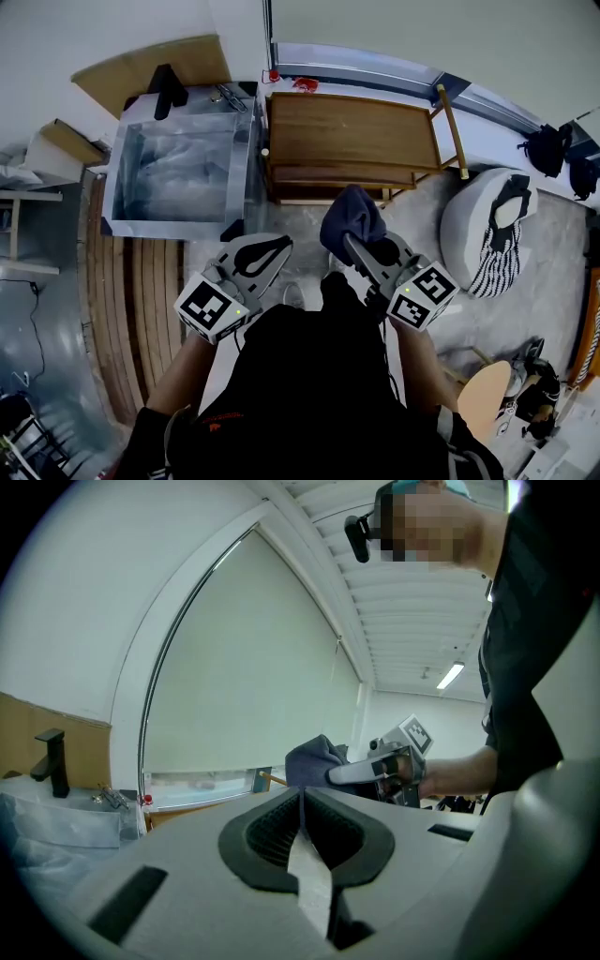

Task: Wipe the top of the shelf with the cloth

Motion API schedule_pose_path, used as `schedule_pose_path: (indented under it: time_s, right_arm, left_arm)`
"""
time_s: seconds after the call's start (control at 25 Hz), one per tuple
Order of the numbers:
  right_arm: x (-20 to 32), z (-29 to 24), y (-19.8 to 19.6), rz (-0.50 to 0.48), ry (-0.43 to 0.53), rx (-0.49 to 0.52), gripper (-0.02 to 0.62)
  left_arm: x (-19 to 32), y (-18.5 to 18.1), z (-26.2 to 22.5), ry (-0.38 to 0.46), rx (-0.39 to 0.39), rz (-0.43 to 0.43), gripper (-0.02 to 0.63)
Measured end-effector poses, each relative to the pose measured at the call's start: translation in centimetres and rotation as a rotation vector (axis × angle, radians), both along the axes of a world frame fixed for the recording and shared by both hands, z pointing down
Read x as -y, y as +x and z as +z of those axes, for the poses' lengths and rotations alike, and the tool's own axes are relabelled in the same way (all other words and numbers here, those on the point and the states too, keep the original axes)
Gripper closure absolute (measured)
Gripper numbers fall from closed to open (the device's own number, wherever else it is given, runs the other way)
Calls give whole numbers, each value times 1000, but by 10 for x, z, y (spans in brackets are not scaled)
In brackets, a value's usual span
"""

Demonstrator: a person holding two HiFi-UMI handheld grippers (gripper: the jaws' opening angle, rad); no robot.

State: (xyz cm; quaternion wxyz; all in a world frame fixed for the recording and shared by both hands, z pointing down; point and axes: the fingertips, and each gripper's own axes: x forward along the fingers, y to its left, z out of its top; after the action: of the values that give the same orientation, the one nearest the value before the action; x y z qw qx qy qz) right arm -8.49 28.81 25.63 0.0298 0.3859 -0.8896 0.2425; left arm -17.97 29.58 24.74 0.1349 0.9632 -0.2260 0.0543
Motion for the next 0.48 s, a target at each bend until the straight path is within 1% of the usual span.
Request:
schedule_pose_path:
  time_s: [0.2, 0.36, 0.48]
  right_arm:
    - [26, 3, 14, -8, 1, 14, 543]
    - [54, 9, 34, -21, -3, 26, 543]
    - [78, 15, 53, -35, -13, 33, 543]
  left_arm:
    - [26, 13, 3, 17, 13, -3, 574]
    - [52, 31, 9, -12, 28, -30, 574]
    - [74, 51, 13, -18, 38, -42, 574]
